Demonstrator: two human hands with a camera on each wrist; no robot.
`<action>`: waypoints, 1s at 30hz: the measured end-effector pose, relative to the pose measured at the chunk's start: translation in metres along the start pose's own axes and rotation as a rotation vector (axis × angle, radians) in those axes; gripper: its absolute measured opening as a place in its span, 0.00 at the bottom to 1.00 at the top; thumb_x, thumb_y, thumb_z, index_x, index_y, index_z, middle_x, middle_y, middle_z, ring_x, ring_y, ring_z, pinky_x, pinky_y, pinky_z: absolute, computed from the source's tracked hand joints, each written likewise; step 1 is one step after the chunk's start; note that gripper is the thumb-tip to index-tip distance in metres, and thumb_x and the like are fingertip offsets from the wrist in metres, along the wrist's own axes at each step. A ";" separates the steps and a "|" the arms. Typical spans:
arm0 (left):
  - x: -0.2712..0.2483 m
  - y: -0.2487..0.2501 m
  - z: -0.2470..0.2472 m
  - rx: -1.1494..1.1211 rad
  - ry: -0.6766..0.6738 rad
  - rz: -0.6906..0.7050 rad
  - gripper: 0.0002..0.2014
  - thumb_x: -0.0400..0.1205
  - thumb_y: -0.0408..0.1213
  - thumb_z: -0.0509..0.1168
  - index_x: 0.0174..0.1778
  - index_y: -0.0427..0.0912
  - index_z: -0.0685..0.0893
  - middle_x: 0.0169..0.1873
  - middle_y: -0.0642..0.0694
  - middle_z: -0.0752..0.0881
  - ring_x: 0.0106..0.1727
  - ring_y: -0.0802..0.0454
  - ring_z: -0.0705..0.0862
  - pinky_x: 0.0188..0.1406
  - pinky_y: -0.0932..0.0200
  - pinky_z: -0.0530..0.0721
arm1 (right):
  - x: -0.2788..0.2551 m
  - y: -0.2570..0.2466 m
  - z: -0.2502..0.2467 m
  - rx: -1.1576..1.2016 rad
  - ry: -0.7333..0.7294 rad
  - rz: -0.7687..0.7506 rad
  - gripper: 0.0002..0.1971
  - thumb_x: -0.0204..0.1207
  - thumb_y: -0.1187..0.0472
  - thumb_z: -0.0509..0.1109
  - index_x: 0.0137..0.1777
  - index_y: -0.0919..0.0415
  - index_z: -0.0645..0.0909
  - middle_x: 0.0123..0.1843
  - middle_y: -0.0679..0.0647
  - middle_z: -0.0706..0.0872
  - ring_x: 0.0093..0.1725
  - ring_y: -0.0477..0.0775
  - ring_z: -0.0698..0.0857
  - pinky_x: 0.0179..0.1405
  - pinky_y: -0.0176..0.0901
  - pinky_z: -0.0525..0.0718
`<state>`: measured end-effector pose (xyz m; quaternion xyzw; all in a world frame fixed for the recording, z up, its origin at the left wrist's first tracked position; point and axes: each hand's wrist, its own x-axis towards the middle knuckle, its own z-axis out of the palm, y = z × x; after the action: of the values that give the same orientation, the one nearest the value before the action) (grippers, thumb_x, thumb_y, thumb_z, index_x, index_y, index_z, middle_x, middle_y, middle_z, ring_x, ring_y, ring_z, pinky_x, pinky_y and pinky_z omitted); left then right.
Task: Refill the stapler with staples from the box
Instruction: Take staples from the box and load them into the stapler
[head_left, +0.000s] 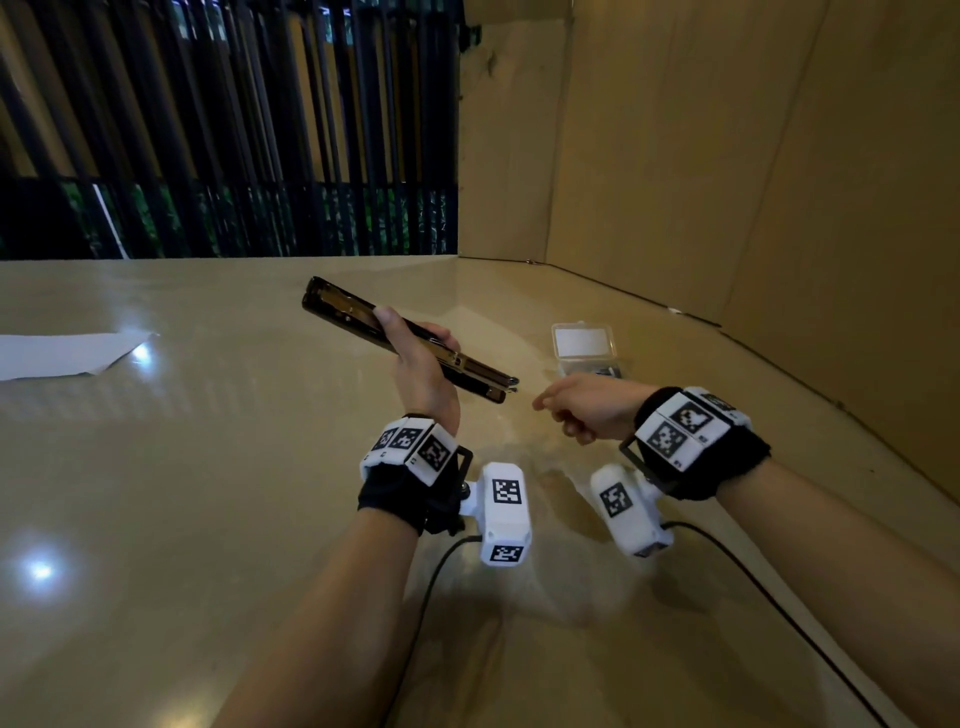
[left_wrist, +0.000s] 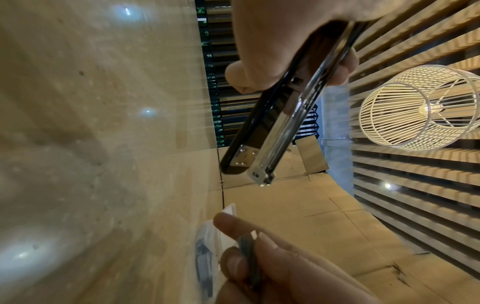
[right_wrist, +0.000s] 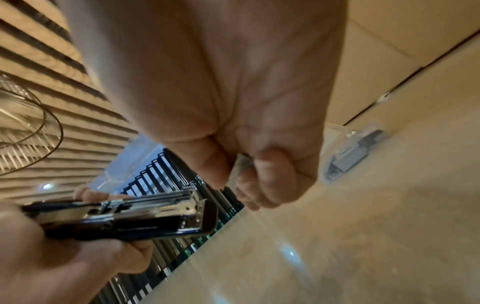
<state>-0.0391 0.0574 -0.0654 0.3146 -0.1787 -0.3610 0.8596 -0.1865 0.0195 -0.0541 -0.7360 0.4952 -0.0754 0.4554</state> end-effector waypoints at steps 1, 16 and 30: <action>0.001 0.000 0.000 -0.004 0.003 -0.005 0.29 0.81 0.61 0.48 0.23 0.44 0.73 0.13 0.56 0.77 0.27 0.54 0.75 0.35 0.62 0.75 | -0.001 0.000 -0.001 0.004 -0.002 -0.009 0.19 0.84 0.68 0.51 0.71 0.77 0.65 0.31 0.53 0.65 0.27 0.48 0.63 0.25 0.38 0.61; 0.000 0.003 0.001 -0.086 -0.025 -0.015 0.29 0.80 0.63 0.46 0.25 0.43 0.71 0.18 0.51 0.74 0.24 0.54 0.73 0.32 0.64 0.75 | -0.012 -0.017 0.004 -0.178 0.419 -0.588 0.15 0.77 0.69 0.65 0.63 0.64 0.80 0.57 0.58 0.88 0.58 0.52 0.85 0.63 0.39 0.78; -0.012 -0.001 0.014 -0.150 -0.036 -0.033 0.30 0.78 0.67 0.46 0.28 0.43 0.71 0.25 0.48 0.71 0.28 0.53 0.72 0.36 0.61 0.76 | -0.008 -0.021 0.033 -0.177 0.590 -0.831 0.14 0.74 0.72 0.68 0.59 0.66 0.84 0.52 0.63 0.91 0.50 0.61 0.88 0.44 0.25 0.70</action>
<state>-0.0547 0.0599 -0.0568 0.2458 -0.1614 -0.3932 0.8712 -0.1586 0.0478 -0.0548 -0.8537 0.2731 -0.4121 0.1637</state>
